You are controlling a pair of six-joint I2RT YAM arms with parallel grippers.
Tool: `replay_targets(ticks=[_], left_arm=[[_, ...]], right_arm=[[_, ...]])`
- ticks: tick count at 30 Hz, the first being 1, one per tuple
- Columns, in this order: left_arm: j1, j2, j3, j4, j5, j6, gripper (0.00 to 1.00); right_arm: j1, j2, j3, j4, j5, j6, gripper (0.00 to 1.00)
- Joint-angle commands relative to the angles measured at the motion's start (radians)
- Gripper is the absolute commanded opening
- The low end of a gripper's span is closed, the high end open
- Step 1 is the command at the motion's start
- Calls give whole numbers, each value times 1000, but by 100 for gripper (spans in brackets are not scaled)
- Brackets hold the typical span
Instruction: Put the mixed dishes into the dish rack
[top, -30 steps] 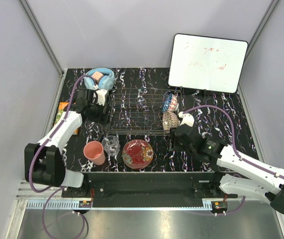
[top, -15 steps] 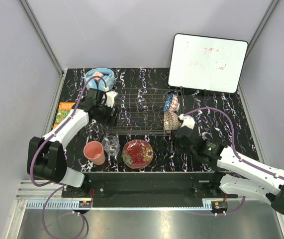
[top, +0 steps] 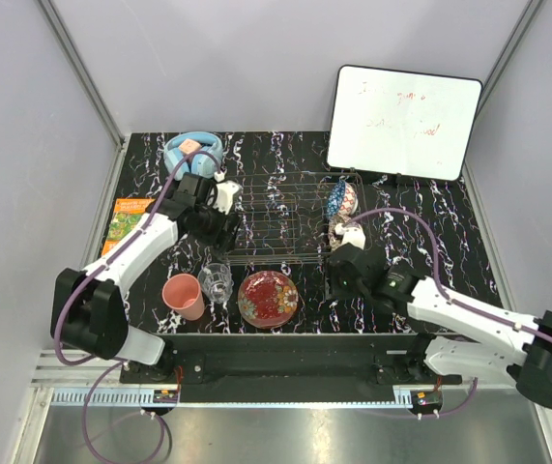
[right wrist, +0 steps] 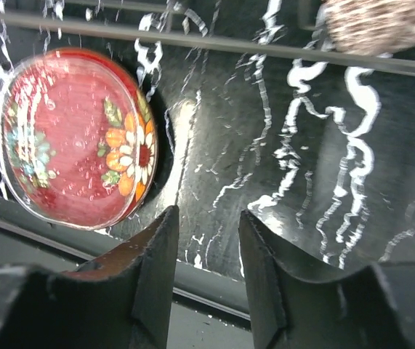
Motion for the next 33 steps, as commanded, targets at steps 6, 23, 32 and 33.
replay_targets(ticks=[6, 23, 32, 33], left_arm=[[72, -158, 53, 1, -165, 72, 83], [167, -345, -64, -16, -197, 88, 83], [172, -356, -79, -16, -180, 71, 83], [172, -359, -84, -14, -180, 71, 83]], right_arm=[[7, 239, 81, 225, -254, -102, 43], [5, 462, 110, 368, -345, -136, 36], [5, 510, 108, 390, -331, -147, 34], [5, 519, 107, 393, -331, -148, 35]])
